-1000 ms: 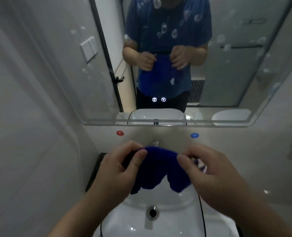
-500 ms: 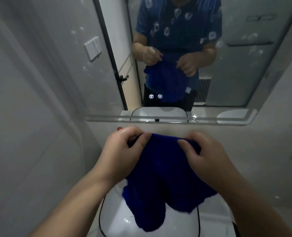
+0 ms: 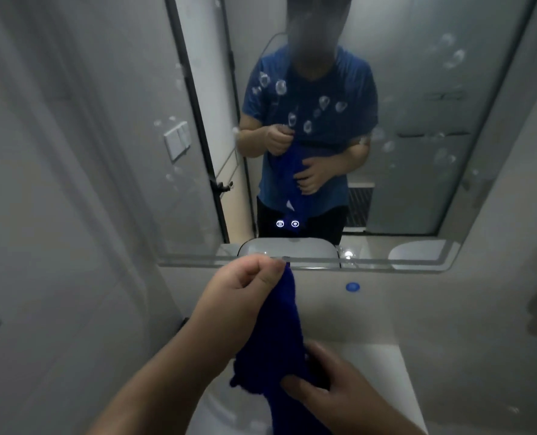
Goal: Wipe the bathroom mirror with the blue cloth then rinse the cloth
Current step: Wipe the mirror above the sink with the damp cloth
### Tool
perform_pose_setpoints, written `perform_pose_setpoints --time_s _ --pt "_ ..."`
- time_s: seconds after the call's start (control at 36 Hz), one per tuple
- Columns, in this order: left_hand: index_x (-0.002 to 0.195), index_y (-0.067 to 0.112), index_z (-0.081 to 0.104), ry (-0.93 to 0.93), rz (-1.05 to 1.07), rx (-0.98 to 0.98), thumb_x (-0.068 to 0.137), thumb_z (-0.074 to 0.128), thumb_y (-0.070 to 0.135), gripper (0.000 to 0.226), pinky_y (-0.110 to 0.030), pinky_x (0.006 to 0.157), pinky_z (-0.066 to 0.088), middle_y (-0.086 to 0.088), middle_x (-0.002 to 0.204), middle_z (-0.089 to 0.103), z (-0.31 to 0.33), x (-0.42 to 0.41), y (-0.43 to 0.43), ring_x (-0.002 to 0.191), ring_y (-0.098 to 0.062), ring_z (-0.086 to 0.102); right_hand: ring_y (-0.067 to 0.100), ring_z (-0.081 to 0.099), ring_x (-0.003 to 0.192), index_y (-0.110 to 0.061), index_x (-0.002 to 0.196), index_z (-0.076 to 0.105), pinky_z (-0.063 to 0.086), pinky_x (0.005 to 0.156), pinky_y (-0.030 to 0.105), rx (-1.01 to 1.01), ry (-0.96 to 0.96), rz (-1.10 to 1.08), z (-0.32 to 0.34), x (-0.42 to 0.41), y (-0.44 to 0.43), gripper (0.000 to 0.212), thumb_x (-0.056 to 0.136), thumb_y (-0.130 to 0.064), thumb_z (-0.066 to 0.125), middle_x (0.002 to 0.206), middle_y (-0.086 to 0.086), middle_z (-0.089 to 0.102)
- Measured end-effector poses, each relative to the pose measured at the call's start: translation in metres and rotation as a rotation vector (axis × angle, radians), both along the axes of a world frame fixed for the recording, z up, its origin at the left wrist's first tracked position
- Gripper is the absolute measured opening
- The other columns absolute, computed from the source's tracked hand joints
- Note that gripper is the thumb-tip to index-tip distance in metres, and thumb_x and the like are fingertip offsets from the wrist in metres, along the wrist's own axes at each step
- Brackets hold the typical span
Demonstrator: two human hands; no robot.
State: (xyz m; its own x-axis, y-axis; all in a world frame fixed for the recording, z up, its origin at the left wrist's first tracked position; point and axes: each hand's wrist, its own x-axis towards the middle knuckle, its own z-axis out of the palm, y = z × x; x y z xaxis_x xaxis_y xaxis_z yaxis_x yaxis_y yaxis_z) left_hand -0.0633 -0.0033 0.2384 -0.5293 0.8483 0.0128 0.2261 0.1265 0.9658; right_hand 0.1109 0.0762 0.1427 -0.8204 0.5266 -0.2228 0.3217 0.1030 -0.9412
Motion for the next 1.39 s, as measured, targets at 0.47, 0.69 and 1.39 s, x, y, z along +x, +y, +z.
perform_pose_setpoints --time_s 0.47,0.69,1.39 --pt "0.115 0.053 0.064 0.31 -0.054 0.004 0.086 0.065 0.077 0.037 -0.042 0.094 0.061 0.015 0.109 0.074 0.042 -0.083 0.004 0.093 0.002 0.07 -0.004 0.072 0.096 -0.032 0.099 0.081 0.054 0.096 0.03 0.631 0.074 -0.389 0.147 -0.019 0.012 0.023 0.102 -0.045 0.063 0.096 -0.017 0.08" --pt "0.123 0.056 0.06 0.163 -0.377 0.178 0.104 0.071 0.03 0.035 -0.049 0.086 0.065 0.0 0.105 0.079 0.072 -0.065 0.031 0.091 -0.018 0.079 0.019 0.075 0.108 -0.033 0.114 0.079 0.059 0.096 0.044 0.404 0.4 -0.321 0.187 -0.05 0.03 0.018 0.099 -0.04 0.073 0.112 -0.002 0.079" --pt "0.119 0.021 0.069 1.474 0.531 0.663 0.092 0.053 0.034 0.034 -0.05 0.106 0.043 -0.006 0.128 0.06 0.33 -0.207 0.125 0.126 -0.031 0.053 0.033 0.055 0.118 -0.011 0.104 0.067 0.039 0.115 0.042 1.466 0.624 -1.119 0.373 -0.156 0.237 0.033 0.101 -0.043 0.059 0.121 0.013 0.062"
